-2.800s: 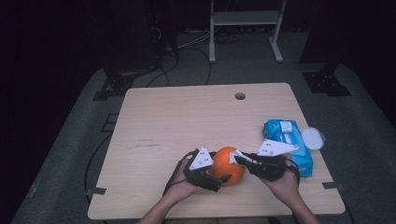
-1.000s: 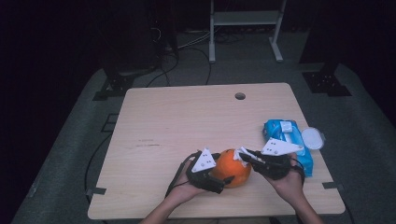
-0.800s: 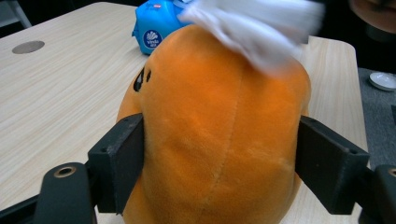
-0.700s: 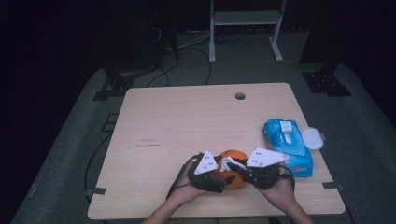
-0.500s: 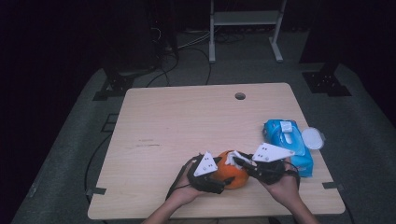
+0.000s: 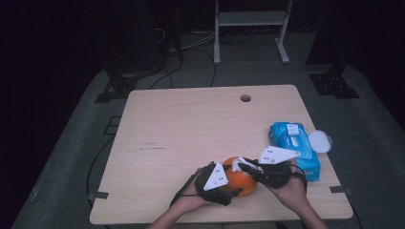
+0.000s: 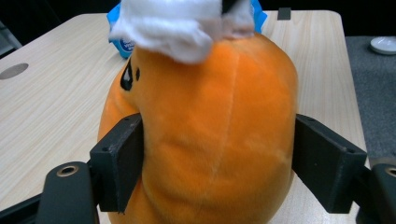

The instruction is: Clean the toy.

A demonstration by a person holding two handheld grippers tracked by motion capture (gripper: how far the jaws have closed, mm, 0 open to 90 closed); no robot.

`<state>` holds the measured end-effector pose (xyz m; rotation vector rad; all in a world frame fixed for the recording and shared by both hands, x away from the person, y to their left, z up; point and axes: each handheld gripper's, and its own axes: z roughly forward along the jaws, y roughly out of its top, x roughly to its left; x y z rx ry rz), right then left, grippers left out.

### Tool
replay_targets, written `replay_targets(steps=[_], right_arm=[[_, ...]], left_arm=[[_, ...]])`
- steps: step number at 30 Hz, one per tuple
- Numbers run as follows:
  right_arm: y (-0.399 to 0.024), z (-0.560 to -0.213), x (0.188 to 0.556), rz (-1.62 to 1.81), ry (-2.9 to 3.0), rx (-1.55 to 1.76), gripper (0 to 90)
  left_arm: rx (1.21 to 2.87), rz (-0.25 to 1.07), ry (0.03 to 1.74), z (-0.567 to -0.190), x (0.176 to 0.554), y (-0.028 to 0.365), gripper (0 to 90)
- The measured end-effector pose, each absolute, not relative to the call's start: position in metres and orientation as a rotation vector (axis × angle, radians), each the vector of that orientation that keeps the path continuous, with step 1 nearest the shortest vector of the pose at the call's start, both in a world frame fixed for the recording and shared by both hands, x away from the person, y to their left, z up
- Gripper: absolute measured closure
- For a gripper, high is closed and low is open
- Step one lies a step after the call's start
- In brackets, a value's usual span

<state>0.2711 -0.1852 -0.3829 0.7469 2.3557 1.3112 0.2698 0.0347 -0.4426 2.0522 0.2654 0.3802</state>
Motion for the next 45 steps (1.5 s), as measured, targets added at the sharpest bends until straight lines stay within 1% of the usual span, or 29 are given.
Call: replay_targets(steps=[6, 12, 17, 20, 24, 28, 31, 38, 42, 45], right_arm=[[-0.207, -0.390, 0.284, 1.306, 2.325, 0.853, 79.0], [-0.190, -0.384, 0.272, 1.311, 2.357, 0.783, 79.2], [-0.175, -0.385, 0.267, 1.323, 2.403, 0.709, 78.9], [-0.179, -0.385, 0.270, 1.313, 2.383, 0.731, 79.0], [-0.196, -0.388, 0.279, 1.329, 2.348, 0.811, 78.9], [-0.211, -0.392, 0.284, 1.309, 2.323, 0.874, 79.0], [-0.213, -0.394, 0.284, 1.310, 2.322, 0.889, 79.1], [-0.195, -0.386, 0.273, 1.262, 2.303, 0.806, 79.6], [-0.188, -0.381, 0.268, 1.314, 2.312, 0.769, 79.4], [-0.178, -0.381, 0.264, 1.321, 2.339, 0.725, 79.2]], left_arm=[[2.041, 0.366, 0.276, -0.443, 0.273, 0.035, 23.1], [2.070, 0.374, 0.244, -0.445, 0.268, 0.031, 22.0], [2.092, 0.411, 0.206, -0.445, 0.264, 0.028, 21.7], [2.079, 0.406, 0.219, -0.445, 0.266, 0.030, 22.6], [2.069, 0.396, 0.230, -0.444, 0.268, 0.032, 23.4], [2.040, 0.345, 0.297, -0.444, 0.275, 0.039, 23.4], [2.020, 0.306, 0.343, -0.445, 0.281, 0.044, 23.3], [2.003, 0.278, 0.407, -0.444, 0.286, 0.049, 22.3], [1.971, 0.252, 0.469, -0.445, 0.291, 0.050, 21.9], [1.972, 0.252, 0.468, -0.446, 0.292, 0.049, 20.5]])
